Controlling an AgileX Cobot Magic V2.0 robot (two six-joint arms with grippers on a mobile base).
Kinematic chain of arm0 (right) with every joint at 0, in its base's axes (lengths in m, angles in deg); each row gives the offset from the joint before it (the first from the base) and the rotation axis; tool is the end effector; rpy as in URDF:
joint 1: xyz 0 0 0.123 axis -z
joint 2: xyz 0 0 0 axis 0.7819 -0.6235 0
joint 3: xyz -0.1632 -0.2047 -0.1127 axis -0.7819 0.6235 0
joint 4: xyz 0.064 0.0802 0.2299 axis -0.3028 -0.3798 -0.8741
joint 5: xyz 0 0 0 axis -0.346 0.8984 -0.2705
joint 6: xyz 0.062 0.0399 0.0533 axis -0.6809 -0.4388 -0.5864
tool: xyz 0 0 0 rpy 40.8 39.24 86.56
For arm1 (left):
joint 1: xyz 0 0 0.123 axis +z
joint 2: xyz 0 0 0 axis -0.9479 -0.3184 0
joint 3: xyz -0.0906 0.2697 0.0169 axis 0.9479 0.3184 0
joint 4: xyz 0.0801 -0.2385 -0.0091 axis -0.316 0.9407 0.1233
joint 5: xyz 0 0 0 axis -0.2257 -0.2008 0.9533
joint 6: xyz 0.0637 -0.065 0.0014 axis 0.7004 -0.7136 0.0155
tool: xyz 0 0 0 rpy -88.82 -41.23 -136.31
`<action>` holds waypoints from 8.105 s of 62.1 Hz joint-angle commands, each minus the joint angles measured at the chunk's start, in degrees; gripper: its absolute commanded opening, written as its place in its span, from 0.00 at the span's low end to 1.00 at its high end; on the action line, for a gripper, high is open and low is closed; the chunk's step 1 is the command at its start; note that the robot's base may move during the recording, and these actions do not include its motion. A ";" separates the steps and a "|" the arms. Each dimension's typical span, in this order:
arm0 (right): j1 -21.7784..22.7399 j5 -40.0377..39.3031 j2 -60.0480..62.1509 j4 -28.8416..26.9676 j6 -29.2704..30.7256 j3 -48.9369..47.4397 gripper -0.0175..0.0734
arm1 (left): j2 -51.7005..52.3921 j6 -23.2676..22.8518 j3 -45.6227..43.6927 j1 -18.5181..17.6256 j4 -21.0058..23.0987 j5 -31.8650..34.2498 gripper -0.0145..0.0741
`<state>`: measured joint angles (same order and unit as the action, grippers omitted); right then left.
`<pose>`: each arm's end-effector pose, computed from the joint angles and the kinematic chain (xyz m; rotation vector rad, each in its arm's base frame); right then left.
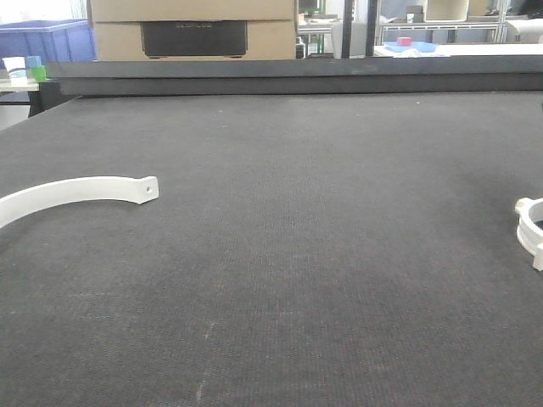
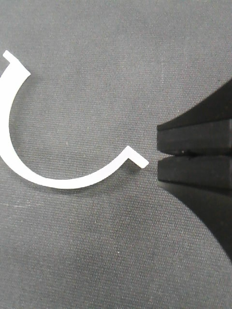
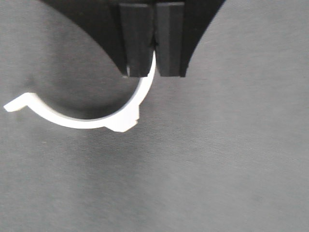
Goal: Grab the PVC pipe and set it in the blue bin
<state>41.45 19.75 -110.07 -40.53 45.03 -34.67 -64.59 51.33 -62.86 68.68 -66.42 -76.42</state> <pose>0.2697 0.0553 0.2864 0.1502 2.6655 0.2722 0.1917 -0.0182 0.2937 -0.1798 2.5849 -0.2243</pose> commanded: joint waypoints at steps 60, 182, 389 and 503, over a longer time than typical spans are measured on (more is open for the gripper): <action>-4.02 5.85 -20.00 4.04 -16.08 -7.92 0.38 | -0.08 -0.02 0.07 0.32 0.07 0.68 0.04; -9.14 13.71 -3.00 7.26 -2.20 -7.82 0.01 | -32.63 -0.02 -19.10 0.32 -9.68 -6.41 0.04; -9.14 -2.30 11.38 13.95 -2.20 -6.74 0.01 | -9.31 3.01 -19.21 -0.89 -4.61 7.63 0.04; -5.50 -20.38 61.09 26.39 -1.86 16.76 0.01 | 25.07 4.49 3.86 -0.89 -5.20 34.01 0.04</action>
<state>37.57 0.16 -49.27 -14.86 42.69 -18.02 -40.01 55.74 -59.14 68.11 -71.46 -44.31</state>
